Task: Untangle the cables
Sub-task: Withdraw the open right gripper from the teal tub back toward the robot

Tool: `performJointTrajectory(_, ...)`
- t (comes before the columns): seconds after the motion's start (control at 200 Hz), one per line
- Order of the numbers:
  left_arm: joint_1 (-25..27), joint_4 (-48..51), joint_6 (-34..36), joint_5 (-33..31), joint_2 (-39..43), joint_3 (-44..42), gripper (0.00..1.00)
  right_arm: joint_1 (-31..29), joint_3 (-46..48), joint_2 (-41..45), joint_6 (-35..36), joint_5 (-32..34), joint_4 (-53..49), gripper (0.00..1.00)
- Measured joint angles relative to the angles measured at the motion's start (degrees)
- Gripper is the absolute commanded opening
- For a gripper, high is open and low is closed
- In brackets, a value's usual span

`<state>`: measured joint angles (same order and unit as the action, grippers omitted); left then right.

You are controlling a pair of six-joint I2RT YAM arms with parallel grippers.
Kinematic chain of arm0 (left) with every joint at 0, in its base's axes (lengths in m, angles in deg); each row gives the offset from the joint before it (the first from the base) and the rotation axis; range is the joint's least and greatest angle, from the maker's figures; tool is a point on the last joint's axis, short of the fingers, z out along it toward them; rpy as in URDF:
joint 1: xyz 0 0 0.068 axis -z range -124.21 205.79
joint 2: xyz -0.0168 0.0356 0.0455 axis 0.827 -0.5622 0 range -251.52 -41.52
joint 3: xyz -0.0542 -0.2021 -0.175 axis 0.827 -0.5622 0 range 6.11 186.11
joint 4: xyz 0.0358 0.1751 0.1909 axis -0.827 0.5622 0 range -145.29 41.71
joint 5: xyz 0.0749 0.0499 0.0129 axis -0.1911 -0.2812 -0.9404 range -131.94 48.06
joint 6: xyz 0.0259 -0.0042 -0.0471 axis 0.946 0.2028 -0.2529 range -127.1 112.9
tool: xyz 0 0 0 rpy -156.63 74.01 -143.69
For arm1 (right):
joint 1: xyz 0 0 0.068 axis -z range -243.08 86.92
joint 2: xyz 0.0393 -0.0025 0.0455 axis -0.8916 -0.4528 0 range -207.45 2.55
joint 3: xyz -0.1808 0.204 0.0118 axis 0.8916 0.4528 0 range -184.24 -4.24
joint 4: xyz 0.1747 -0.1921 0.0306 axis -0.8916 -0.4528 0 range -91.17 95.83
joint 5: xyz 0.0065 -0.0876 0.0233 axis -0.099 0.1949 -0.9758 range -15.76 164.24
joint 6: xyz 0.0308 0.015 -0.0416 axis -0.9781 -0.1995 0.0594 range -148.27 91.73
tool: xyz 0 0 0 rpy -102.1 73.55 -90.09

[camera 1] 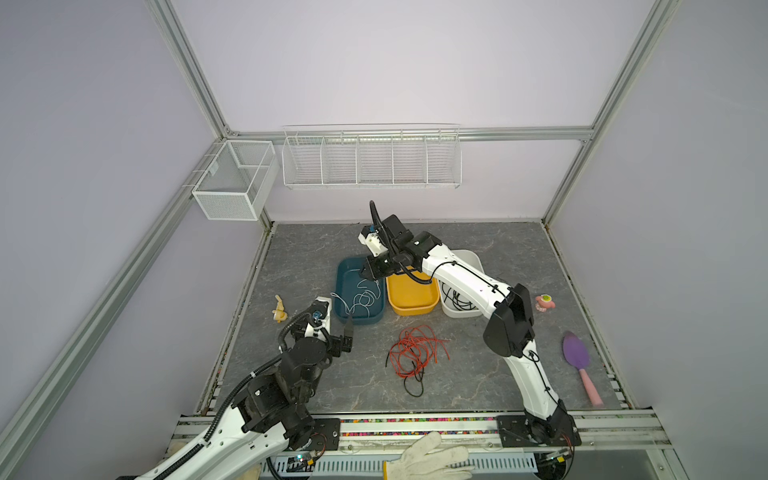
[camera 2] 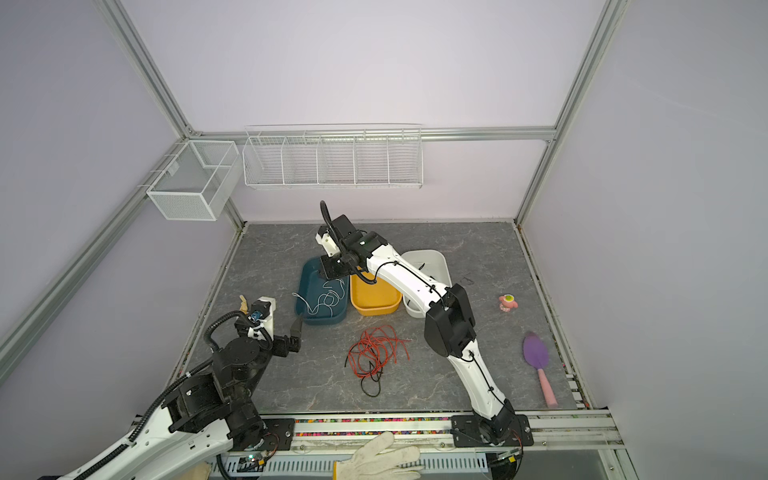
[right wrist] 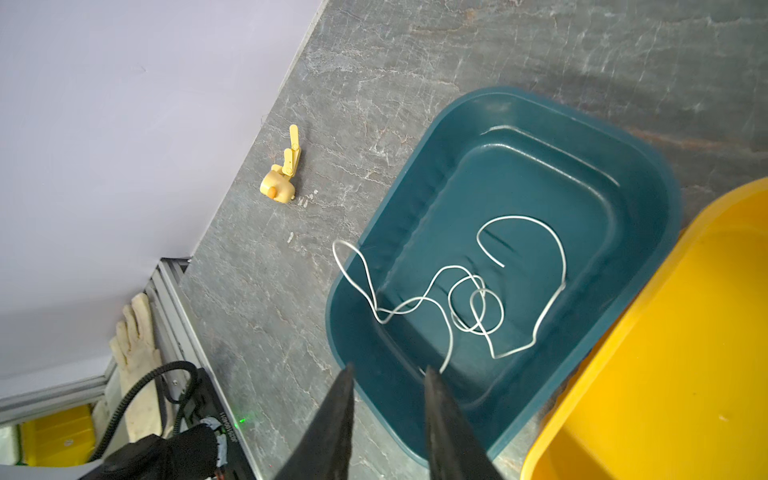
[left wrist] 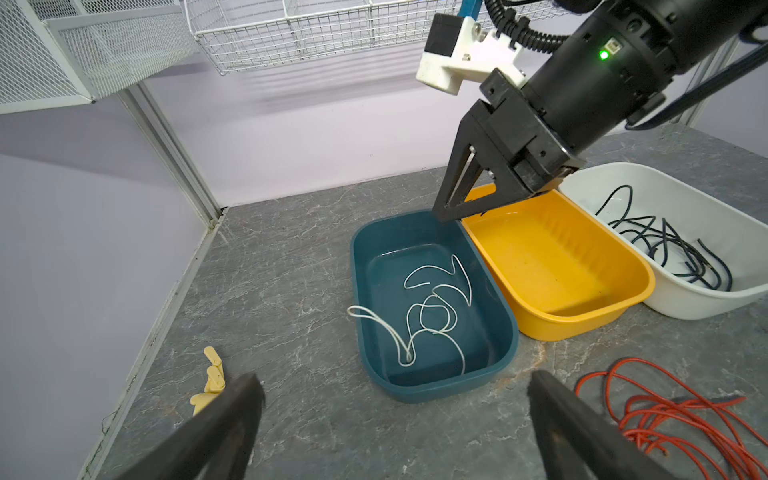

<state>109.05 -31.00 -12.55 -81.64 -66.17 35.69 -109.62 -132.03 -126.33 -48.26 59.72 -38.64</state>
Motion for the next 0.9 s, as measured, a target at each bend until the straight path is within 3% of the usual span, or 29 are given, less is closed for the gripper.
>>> performJointTrajectory(0.125,0.0,0.0,0.0,1.8,-0.6,0.0,0.99,0.0,5.3,3.8,0.9,1.4,0.2,0.76)
performJointTrajectory(0.23,0.0,0.1,-0.1,3.8,-2.0,0.0,0.99,0.0,13.8,12.0,1.4,3.1,0.4,1.0)
performJointTrajectory(0.3,0.0,0.5,-0.3,5.3,-3.7,0.2,0.99,0.0,19.8,18.8,1.5,4.2,1.2,0.88)
performJointTrajectory(0.66,0.0,5.3,-5.6,15.6,-18.4,10.0,0.99,0.0,45.9,54.6,2.4,15.0,1.4,0.88)
performJointTrajectory(0.9,0.0,7.5,-13.7,19.5,-24.0,12.4,0.99,0.0,56.4,71.6,1.3,21.6,-7.5,0.88)
